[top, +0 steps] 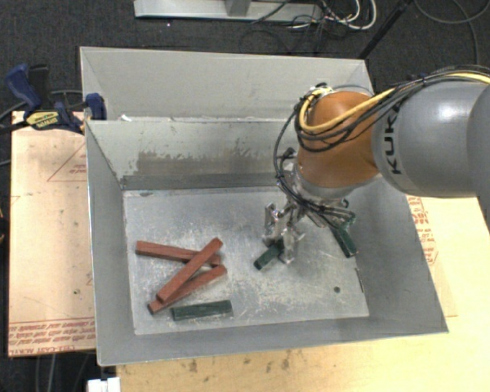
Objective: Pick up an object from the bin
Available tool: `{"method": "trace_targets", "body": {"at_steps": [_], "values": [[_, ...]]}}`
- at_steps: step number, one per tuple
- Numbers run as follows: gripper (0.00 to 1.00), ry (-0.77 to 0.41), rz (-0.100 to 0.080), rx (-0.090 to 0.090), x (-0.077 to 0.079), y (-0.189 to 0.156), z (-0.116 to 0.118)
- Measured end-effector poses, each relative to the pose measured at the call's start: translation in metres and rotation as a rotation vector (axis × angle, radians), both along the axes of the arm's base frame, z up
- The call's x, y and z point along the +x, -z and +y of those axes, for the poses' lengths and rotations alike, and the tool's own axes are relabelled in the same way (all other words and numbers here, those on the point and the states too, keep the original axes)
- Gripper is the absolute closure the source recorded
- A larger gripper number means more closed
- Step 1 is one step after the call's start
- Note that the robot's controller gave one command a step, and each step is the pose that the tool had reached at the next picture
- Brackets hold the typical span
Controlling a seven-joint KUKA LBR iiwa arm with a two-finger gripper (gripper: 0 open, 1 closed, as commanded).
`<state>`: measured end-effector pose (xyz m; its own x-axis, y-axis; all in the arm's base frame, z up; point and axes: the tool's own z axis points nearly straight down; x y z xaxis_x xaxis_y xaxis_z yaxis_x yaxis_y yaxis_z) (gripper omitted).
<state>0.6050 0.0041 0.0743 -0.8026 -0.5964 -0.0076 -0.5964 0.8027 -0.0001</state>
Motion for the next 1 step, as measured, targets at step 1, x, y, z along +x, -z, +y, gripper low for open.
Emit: {"method": "trace_targets", "body": {"at_steps": [1], "values": [[1.00,-0.055,-0.005,-0.004,-0.0106,-0.1651,-0.0051]]}}
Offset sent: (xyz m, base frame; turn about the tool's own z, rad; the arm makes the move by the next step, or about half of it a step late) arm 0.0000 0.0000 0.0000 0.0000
